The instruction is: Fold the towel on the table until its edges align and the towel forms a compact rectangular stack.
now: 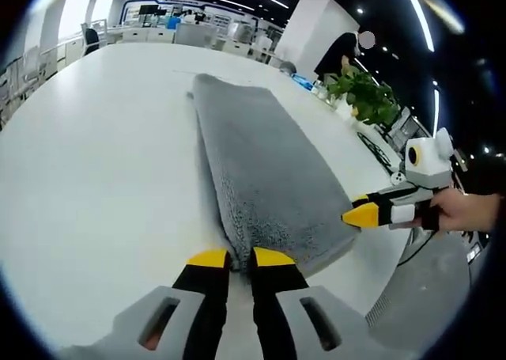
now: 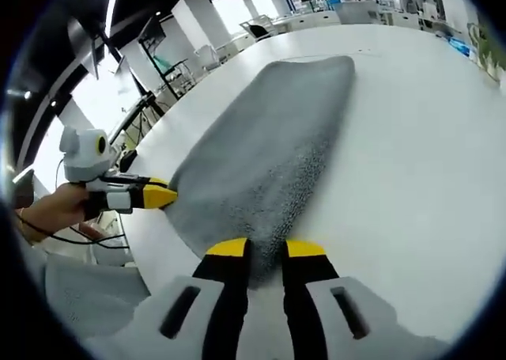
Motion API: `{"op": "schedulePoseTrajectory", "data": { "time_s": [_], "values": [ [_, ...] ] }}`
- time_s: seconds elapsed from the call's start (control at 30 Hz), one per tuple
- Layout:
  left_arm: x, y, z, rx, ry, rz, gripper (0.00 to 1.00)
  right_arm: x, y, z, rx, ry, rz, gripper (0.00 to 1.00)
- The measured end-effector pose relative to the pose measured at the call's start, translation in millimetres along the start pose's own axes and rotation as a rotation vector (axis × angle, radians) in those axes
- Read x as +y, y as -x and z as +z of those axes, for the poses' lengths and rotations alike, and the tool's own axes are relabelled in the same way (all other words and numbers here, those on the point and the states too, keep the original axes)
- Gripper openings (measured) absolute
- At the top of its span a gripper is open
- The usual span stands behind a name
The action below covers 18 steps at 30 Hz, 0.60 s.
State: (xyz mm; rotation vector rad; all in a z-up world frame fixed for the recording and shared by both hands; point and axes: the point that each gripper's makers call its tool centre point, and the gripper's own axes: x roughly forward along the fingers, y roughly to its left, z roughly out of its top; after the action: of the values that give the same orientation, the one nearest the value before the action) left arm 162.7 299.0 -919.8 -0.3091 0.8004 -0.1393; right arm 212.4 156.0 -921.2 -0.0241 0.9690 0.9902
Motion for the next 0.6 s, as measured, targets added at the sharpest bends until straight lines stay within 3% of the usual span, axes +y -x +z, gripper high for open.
{"op": "schedulePoseTrajectory", "data": {
  "time_s": [0.23,0.6],
  "values": [
    [-1.8,0.3,-0.5,-0.003,-0.017,0.009,0.1,1.1,4.4,3.4,-0.014,-0.096,0.006,0.03],
    [-6.5,1.2,1.0,-0.005,-0.067,0.017,0.08,-0.6,8.0,4.6,-0.025,-0.092,0.005,0.02]
  ]
}}
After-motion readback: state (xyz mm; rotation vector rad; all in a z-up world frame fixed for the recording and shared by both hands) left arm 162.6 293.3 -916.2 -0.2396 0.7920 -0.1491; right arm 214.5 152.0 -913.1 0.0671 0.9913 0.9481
